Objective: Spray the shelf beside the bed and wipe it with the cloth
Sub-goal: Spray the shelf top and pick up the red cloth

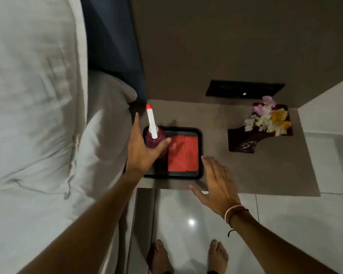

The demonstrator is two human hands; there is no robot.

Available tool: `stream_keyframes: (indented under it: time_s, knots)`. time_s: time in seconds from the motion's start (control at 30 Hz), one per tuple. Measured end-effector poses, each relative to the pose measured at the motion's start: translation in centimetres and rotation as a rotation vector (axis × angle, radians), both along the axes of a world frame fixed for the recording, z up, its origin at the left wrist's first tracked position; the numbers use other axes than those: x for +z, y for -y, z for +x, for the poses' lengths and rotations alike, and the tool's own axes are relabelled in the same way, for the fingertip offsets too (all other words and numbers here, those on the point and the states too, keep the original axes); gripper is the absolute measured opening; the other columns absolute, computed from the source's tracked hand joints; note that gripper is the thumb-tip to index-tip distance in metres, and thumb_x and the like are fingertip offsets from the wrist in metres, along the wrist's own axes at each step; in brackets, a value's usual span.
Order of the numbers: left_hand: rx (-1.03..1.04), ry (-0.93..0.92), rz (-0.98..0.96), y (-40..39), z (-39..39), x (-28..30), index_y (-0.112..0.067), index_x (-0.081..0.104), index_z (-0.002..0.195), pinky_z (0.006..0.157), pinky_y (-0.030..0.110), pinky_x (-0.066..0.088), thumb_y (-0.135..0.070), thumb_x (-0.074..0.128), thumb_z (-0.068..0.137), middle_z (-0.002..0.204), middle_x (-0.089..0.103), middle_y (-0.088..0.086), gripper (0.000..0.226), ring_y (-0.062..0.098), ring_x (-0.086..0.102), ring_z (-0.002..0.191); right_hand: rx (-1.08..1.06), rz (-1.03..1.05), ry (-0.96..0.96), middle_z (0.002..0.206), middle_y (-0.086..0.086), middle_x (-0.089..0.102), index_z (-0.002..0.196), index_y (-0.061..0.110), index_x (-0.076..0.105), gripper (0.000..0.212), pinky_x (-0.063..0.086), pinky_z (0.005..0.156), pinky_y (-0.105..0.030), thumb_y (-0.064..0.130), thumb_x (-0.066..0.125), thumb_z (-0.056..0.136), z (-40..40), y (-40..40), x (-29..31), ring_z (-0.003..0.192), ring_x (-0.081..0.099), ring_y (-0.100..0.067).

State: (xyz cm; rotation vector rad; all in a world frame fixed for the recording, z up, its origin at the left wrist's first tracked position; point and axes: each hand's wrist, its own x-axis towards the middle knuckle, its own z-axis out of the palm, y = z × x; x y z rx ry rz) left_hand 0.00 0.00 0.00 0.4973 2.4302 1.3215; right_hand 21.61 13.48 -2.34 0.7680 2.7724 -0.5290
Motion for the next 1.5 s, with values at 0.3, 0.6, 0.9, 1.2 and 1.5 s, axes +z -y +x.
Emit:
stream_keyframes:
  time_s: [0.3,0.6,0.9,1.2,1.5]
  knots:
    - [-0.034,-0.280,0.144,-4.3,-1.9,-2.1,-0.004,0.065,0.121,0.097,0.042,0.056,-0.035,0.060,0.096,0.112,0.071,0.007,0.040,0.024,0.071,0.104,-0.120,-0.009,0.039,0.167,-0.013,0.024,0.159,0.011,0.015,0.094,0.024,0.123,-0.042,0.062,0.057,0.091,4.1,-1.7,-4.5,0.153,0.027,-0.029]
    - [-0.621,-0.371,-0.219,-4.3,9.9,4.0,-0.030,0.065,0.117,0.067,0.034,0.047,-0.059,0.047,0.097,0.089,0.074,0.004,0.040,0.031,0.068,0.075,-0.307,0.023,0.085,0.164,-0.014,0.029,0.157,0.013,0.021,0.087,0.036,0.118,-0.045,0.062,0.054,0.092,10.1,-3.4,-1.5,0.148,0.035,-0.031]
    - [-0.645,-0.347,-0.156,-4.3,14.1,3.3,-0.023,0.061,0.096,0.052,0.022,0.041,-0.064,0.040,0.093,0.069,0.058,-0.003,0.046,0.012,0.055,0.056,-0.344,0.040,0.117,0.161,-0.014,0.035,0.155,0.015,0.024,0.084,0.044,0.112,-0.044,0.065,0.051,0.092,15.1,-1.2,-1.6,0.142,0.044,-0.032]
    - [-0.595,-0.425,-0.057,-1.4,12.8,3.4,-0.036,0.050,0.091,0.049,0.021,0.041,-0.061,0.044,0.098,0.064,0.052,-0.012,0.027,0.006,0.054,0.052,-0.311,0.019,0.079,0.160,-0.014,0.037,0.154,0.017,0.025,0.085,0.044,0.112,-0.044,0.066,0.052,0.091,14.4,0.8,-1.2,0.143,0.044,-0.032]
    - [-0.076,-0.331,0.289,-0.9,4.0,4.6,-0.012,0.051,0.090,0.067,0.052,0.051,-0.042,0.054,0.102,0.071,0.054,0.005,0.032,0.025,0.058,0.066,-0.193,0.035,-0.036,0.156,-0.012,0.041,0.154,0.017,0.027,0.083,0.048,0.110,-0.042,0.063,0.054,0.091,8.9,1.5,-0.9,0.137,0.049,-0.029]
